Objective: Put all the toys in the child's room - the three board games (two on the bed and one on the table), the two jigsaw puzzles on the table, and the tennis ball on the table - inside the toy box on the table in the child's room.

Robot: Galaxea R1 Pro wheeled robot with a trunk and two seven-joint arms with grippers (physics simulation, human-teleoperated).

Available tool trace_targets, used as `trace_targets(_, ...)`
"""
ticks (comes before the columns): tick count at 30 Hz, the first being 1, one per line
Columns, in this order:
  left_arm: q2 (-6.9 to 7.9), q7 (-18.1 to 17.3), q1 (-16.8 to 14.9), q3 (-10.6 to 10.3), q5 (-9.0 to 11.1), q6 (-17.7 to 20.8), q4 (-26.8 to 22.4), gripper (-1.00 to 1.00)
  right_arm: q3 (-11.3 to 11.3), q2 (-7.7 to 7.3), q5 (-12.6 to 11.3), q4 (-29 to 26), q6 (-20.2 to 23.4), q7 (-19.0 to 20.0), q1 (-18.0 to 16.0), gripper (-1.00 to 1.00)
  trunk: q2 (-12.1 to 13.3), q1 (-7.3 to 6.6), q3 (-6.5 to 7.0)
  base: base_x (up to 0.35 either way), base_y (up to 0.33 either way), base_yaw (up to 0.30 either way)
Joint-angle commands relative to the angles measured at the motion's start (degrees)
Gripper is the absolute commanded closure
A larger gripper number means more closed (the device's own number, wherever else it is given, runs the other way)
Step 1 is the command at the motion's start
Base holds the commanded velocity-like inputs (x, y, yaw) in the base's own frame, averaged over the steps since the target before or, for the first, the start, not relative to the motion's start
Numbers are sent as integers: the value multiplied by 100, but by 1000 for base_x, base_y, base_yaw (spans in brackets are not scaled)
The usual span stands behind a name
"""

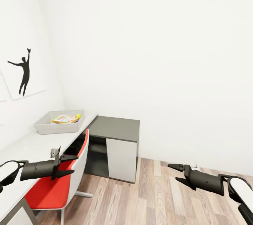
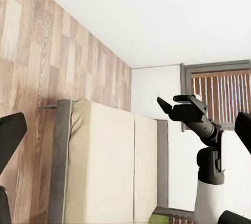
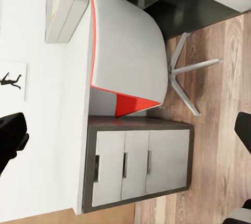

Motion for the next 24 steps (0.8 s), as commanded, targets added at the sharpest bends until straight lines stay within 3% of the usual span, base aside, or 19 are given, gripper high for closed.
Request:
trace_targets(1,6,-57,-7,-18,-34,-2,5,-100,-1,0,-56,-2,15,-55,-2,-100,-5,3,-3,0,6,-212)
trace_targets(10,6,-56,-7,-18,-37,-4,5,-100,-1,4,-56,-2,15,-55,-3,-100,-5,3,-5,0,156,-208)
trace_targets(24,6,-56,-7,-18,-38,-2,5,-100,-1,4,-58,-2,15,-55,-5,-100,-5,3,-7,-8,55,-177)
